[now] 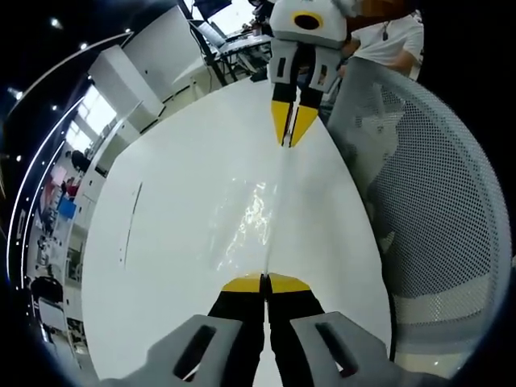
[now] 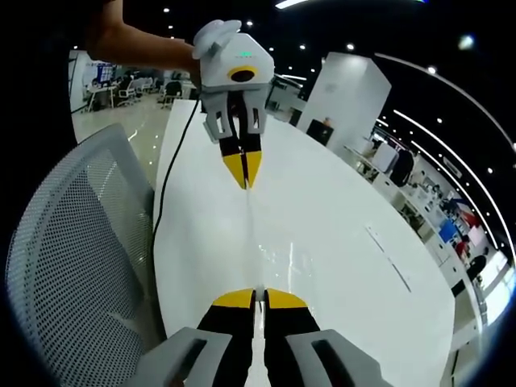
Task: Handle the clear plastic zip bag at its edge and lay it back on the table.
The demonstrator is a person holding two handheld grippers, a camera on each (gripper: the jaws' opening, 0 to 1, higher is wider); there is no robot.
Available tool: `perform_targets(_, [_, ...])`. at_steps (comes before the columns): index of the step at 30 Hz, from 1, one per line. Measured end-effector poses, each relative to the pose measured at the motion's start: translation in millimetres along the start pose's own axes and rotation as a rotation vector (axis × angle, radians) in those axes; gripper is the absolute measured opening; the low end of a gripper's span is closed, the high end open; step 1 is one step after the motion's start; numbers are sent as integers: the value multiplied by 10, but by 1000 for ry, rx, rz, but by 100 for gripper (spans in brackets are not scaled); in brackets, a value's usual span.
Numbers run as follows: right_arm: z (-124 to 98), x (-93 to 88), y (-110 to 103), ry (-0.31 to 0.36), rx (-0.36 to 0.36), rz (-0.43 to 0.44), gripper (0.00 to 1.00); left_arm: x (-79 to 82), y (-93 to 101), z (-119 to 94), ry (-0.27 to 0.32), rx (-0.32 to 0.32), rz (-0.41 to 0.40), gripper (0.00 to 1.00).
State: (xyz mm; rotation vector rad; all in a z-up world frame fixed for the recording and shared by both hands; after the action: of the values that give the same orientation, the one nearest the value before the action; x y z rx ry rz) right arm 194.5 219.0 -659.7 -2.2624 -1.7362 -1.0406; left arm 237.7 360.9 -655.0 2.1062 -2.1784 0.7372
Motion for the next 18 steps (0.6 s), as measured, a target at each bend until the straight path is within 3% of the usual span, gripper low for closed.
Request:
perform_targets(12, [-33, -54, -24, -17, 15, 56, 1, 77, 37, -28, 10, 17, 42, 0])
perform_targets(18, [-107, 15, 6, 6, 31, 85, 7, 85, 69, -12, 4, 11, 51, 0])
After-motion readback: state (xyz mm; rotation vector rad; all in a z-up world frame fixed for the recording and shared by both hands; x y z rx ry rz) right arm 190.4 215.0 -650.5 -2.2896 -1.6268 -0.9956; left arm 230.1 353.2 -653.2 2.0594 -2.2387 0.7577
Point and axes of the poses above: the point that each gripper's makers call its tool centre point, and the gripper's own axes: z roughly forward along the fingers, y roughly to its right, x roughly out of its top, the point moved 2 cm from there along -z, roughly backward along the fingers, and after that the axes turned 12 degrees about -y, right-handed, at the moved point
